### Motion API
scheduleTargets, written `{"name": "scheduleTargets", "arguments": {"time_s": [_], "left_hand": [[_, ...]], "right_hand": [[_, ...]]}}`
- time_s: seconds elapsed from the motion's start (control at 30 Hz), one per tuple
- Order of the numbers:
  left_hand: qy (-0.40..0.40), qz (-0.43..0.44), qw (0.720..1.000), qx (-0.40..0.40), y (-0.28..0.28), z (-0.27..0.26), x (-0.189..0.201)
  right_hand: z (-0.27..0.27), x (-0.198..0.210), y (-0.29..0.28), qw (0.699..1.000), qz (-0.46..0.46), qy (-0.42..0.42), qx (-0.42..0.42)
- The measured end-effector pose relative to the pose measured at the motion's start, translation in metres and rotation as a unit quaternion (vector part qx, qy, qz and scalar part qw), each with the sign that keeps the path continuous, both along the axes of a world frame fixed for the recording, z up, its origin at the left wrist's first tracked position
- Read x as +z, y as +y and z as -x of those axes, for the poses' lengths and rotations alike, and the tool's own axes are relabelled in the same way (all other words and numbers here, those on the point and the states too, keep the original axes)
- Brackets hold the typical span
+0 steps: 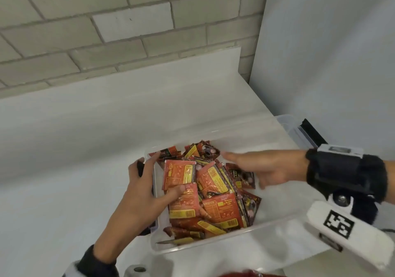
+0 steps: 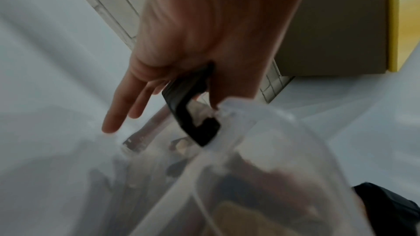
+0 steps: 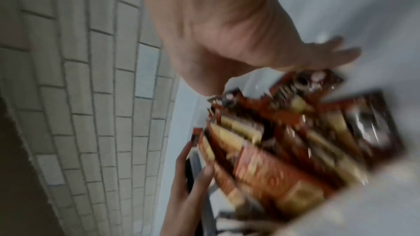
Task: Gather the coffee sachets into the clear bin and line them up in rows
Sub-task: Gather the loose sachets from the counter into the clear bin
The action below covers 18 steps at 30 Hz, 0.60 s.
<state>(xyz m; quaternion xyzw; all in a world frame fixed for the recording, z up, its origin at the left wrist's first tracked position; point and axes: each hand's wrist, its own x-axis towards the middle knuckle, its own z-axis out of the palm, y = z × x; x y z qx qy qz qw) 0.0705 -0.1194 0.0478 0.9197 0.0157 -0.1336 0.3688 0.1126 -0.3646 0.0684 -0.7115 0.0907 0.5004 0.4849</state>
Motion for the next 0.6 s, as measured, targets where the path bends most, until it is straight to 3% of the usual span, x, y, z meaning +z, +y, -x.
{"name": "scheduleTargets", "arguments": {"time_s": [0.17,0.37,0.43,0.6], "left_hand": [[-0.001,0.023,1.0,0.0,0.001,-0.003,-0.007],[-0.013,0.022,1.0,-0.008,0.005,-0.001,-0.009],[-0.016,0.021,1.0,-0.005,0.003,-0.001,-0.009],[-0.023,0.024,0.999,0.0,0.002,0.0,-0.009]], "right_hand": [[0.005,-0.005,0.038,0.991,-0.12,0.052,0.016],[-0.003,0.007,0.01,0.998,0.042,-0.051,-0.024],[-0.002,0.002,0.007,0.997,0.044,-0.055,-0.029],[0.011,-0.005,0.031,0.99,-0.134,0.043,0.011]]}}
